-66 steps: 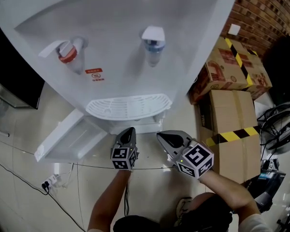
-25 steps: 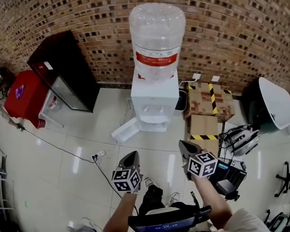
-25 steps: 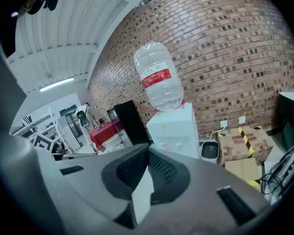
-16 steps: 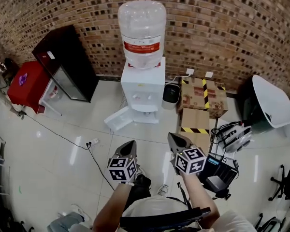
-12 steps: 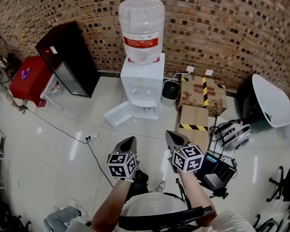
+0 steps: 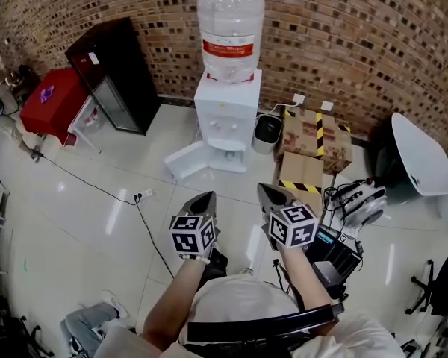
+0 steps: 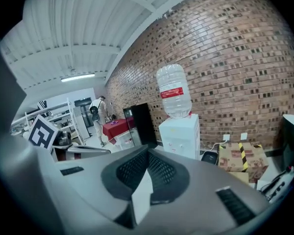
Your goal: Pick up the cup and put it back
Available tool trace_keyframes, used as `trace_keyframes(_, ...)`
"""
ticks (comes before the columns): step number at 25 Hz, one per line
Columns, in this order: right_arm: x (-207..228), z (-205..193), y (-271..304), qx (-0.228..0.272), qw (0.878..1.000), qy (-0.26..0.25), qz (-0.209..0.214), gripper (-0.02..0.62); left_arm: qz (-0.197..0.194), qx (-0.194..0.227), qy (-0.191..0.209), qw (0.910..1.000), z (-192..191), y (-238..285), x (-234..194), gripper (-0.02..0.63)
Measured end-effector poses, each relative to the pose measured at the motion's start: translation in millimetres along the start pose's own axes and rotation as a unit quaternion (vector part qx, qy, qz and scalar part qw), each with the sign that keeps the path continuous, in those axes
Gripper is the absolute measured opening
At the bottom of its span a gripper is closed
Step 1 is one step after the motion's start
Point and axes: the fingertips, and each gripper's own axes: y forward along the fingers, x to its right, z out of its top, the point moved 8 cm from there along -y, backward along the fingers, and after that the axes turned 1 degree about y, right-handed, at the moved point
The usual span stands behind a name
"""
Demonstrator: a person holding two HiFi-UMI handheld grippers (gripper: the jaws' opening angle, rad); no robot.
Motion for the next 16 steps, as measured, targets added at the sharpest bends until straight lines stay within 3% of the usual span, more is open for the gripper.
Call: trace_keyframes(16,-9,18,33,0.007,1.0,0.003,0.006,0.012,0.002,0.01,-0.005,0.9999,24,5,-31,0.0)
